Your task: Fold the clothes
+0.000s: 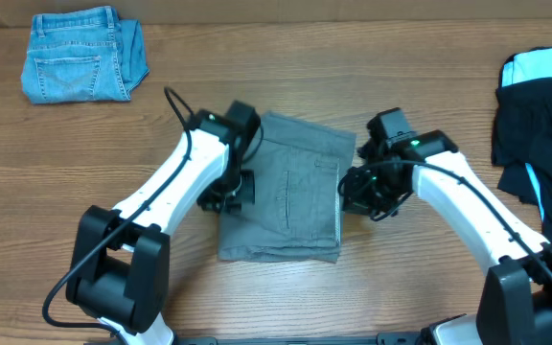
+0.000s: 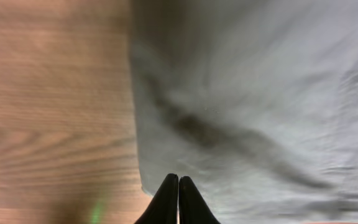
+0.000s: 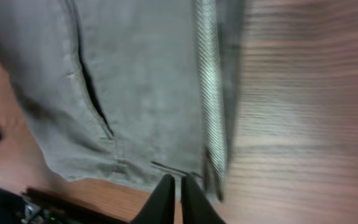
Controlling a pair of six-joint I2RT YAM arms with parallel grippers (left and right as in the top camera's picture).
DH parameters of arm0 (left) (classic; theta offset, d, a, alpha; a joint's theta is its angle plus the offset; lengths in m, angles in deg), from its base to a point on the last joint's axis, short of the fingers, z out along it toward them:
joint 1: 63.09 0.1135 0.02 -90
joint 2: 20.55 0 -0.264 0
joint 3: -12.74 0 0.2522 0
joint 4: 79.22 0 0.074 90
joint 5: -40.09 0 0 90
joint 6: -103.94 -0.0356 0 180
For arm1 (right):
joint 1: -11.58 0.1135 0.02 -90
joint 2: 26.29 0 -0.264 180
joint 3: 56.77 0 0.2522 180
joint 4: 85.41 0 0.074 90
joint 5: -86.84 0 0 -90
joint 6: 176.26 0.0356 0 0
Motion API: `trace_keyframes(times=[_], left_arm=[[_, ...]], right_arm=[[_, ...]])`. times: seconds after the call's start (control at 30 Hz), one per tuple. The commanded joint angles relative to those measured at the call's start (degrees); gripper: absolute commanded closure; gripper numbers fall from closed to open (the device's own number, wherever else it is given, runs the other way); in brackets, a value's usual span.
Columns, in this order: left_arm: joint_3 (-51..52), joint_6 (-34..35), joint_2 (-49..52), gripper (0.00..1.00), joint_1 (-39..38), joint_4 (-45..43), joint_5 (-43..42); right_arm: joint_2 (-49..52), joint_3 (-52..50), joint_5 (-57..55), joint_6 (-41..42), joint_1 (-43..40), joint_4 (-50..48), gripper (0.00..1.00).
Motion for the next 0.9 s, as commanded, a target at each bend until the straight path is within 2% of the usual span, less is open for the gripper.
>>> trace_keyframes(times=[0.0, 0.1, 0.23, 0.33, 0.57, 0.73, 0.77, 0.8, 0.83, 0.87], left_arm=[[6.03, 0.22, -0.44, 0.95, -1.09, -2.19, -2.99], [10.99, 0.2, -0.44, 0.94, -1.07, -5.66, -5.51], [16.41, 0.2, -0.44, 0.93, -1.07, -8.28, -6.23], [18.49, 0.26, -0.44, 0.92, -1.03, -8.39, -5.46], [16.81, 1.6, -0.59, 0.96, -0.96, -5.84, -4.85], [11.23, 3.58, -3.06, 0.96, -0.98, -0.09, -2.01], [10.1, 3.65, -4.0, 0.95, -0.98, 0.85, -1.16], [8.37, 3.65, -5.53, 0.9, -0.98, 1.84, -0.52], [7.13, 3.61, -6.58, 0.82, -0.98, 2.34, -0.28], [5.97, 3.56, -7.52, 0.6, -0.98, 2.54, -0.02]], right_arm=[[-0.15, -3.02, 1.84, -0.37, 3.43, -2.67, 0.87], [0.66, -5.14, 2.03, 1.2, 4.66, -5.14, 0.87], [1.4, -9.05, 3.02, 3.76, 4.98, -7.63, 0.96], [1.4, -11.3, 2.78, 4.33, 4.85, -8.22, 0.96], [1.31, -11.41, 1.97, 7.23, 4.7, -8.13, 0.96], [0.5, -7.3, -4.02, 9.01, 4.59, -3.37, 0.96], [0.26, -6.36, -5.14, 8.98, 4.5, -2.36, 0.96], [-0.04, -4.83, -6.78, 8.94, 4.46, -1.01, 0.96], [-0.13, -3.85, -7.69, 8.72, 4.46, -0.37, 0.87], [-0.13, -2.93, -8.31, 8.5, 4.44, 0.09, 0.59]])
